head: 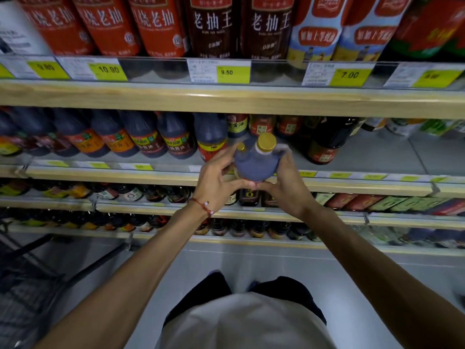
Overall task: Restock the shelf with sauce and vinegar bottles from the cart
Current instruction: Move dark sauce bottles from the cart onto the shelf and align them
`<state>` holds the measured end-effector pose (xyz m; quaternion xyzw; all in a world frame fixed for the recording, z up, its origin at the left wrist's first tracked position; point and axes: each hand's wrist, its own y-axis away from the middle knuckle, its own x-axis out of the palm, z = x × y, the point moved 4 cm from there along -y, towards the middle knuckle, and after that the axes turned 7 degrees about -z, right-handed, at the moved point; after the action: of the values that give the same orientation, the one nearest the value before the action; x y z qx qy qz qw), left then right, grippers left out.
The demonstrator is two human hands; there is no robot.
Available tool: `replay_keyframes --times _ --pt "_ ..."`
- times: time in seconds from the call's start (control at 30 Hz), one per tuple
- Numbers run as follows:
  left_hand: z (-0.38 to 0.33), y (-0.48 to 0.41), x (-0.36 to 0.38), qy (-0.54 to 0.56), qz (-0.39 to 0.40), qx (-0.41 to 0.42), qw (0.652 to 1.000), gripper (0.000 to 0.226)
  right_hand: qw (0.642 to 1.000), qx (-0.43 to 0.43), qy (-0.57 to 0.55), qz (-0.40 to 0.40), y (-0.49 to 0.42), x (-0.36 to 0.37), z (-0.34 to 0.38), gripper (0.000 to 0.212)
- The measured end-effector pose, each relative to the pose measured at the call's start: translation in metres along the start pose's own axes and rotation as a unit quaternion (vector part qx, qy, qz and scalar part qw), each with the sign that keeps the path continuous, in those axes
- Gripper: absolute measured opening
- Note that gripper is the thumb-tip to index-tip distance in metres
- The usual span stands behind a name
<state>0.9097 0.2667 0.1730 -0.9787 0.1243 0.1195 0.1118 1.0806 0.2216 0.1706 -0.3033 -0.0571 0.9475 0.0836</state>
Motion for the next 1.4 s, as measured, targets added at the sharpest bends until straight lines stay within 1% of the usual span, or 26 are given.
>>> replay_keyframes --times 0.07,0.13,0.17,0.27,0.43,0.53,0.6,0.7,0.77,0.87,1.0,1.07,1.1,1.17,1.2,1.23,1.27,1.3,1.33,1.4 --pt "0.006 -0.012 0.004 -0.013 -0.013 0.026 1.000 0.081 0.999 -0.018 0.020 -0.039 -0.012 0.000 -0.007 0.079" --pt "0.011 -0.024 0.008 -0.033 -0.026 0.034 0.999 0.083 0.998 -0.018 0.032 -0.046 -0.023 0.004 -0.017 0.072" --pt "0.014 -0.030 0.009 -0.040 -0.033 0.041 0.998 0.084 0.998 -0.015 0.040 -0.047 -0.029 0.006 -0.022 0.072" --pt "0.025 -0.048 0.013 -0.037 -0.057 0.049 0.996 0.081 0.998 0.003 0.020 -0.063 -0.049 0.010 -0.032 0.084" --pt "0.044 -0.072 0.018 0.022 -0.096 0.021 0.995 0.091 0.995 0.013 -0.024 -0.092 -0.079 0.026 -0.045 0.095" --pt "0.058 -0.081 0.020 0.041 -0.095 0.006 0.995 0.092 0.993 0.028 -0.046 -0.101 -0.088 0.036 -0.069 0.092" --pt "0.065 -0.084 0.023 0.049 -0.089 -0.002 0.995 0.092 0.992 0.022 -0.068 -0.107 -0.088 0.039 -0.075 0.084" --pt "0.071 -0.087 0.027 0.070 -0.083 -0.015 0.994 0.089 0.988 0.013 -0.099 -0.117 -0.085 0.042 -0.073 0.074" --pt "0.074 -0.085 0.029 0.072 -0.086 -0.012 0.994 0.086 0.986 0.023 -0.112 -0.120 -0.082 0.043 -0.072 0.070" --pt "0.075 -0.080 0.031 0.052 -0.101 0.000 0.994 0.085 0.987 0.032 -0.113 -0.108 -0.078 0.045 -0.069 0.075" --pt "0.076 -0.075 0.033 0.019 -0.112 0.002 0.994 0.083 0.994 0.028 -0.077 -0.077 -0.075 0.047 -0.065 0.076" --pt "0.075 -0.069 0.033 0.006 -0.116 -0.013 0.993 0.074 0.994 0.034 -0.051 -0.087 -0.073 0.048 -0.064 0.077" --pt "0.075 -0.064 0.031 0.009 -0.125 -0.030 0.992 0.067 0.993 0.042 -0.035 -0.109 -0.069 0.046 -0.060 0.074" --pt "0.076 -0.049 0.022 0.014 -0.156 -0.061 0.986 0.053 0.982 0.060 0.001 -0.180 -0.053 0.040 -0.050 0.059" --pt "0.076 -0.041 0.016 0.011 -0.174 -0.066 0.982 0.045 0.975 0.056 0.018 -0.213 -0.044 0.038 -0.044 0.049" --pt "0.077 -0.034 0.008 0.004 -0.193 -0.065 0.979 0.036 0.972 0.040 0.036 -0.230 -0.037 0.038 -0.039 0.040" --pt "0.077 -0.028 -0.001 -0.007 -0.213 -0.061 0.975 0.029 0.973 0.019 0.050 -0.226 -0.032 0.041 -0.033 0.034" --pt "0.077 -0.025 -0.010 -0.020 -0.234 -0.056 0.970 0.025 0.978 0.002 0.059 -0.202 -0.030 0.045 -0.028 0.031" --pt "0.077 -0.023 -0.018 -0.030 -0.252 -0.053 0.966 0.026 0.984 -0.009 0.063 -0.164 -0.031 0.052 -0.023 0.032" --pt "0.081 -0.024 -0.031 -0.030 -0.271 -0.063 0.960 0.038 0.995 -0.009 0.059 -0.082 -0.035 0.067 -0.017 0.041"
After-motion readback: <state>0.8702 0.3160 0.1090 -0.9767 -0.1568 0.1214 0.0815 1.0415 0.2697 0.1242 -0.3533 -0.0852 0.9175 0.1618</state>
